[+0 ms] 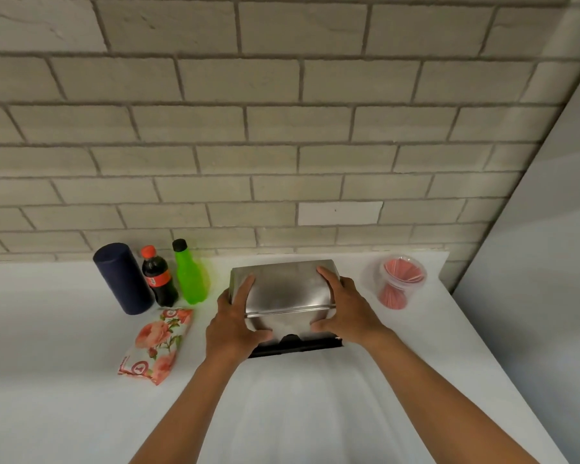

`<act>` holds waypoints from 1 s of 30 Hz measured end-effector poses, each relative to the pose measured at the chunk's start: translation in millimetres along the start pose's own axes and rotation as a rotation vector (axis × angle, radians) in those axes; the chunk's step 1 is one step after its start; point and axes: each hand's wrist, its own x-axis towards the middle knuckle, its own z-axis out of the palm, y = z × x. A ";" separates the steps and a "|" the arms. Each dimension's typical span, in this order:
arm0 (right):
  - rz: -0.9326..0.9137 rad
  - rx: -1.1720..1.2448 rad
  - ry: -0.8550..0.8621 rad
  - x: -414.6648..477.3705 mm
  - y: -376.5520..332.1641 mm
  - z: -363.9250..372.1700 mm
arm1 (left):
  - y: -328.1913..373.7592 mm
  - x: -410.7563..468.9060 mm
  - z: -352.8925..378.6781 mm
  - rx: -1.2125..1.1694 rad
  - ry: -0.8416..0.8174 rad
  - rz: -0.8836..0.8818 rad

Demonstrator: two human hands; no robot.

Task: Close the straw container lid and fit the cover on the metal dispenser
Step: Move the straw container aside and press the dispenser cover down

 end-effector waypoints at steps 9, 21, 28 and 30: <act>0.037 0.027 0.032 18.5 14.7 -11.3 | 12.4 35.6 12.4 -0.005 0.013 0.072; 0.070 0.012 0.047 31.2 19.7 -19.6 | 19.1 58.9 19.3 -0.006 -0.012 0.092; 0.078 0.026 0.048 36.7 22.1 -22.4 | 23.5 65.0 20.9 0.003 -0.015 0.093; 0.081 0.035 0.047 38.5 23.7 -23.1 | 24.6 66.3 21.6 0.002 -0.014 0.090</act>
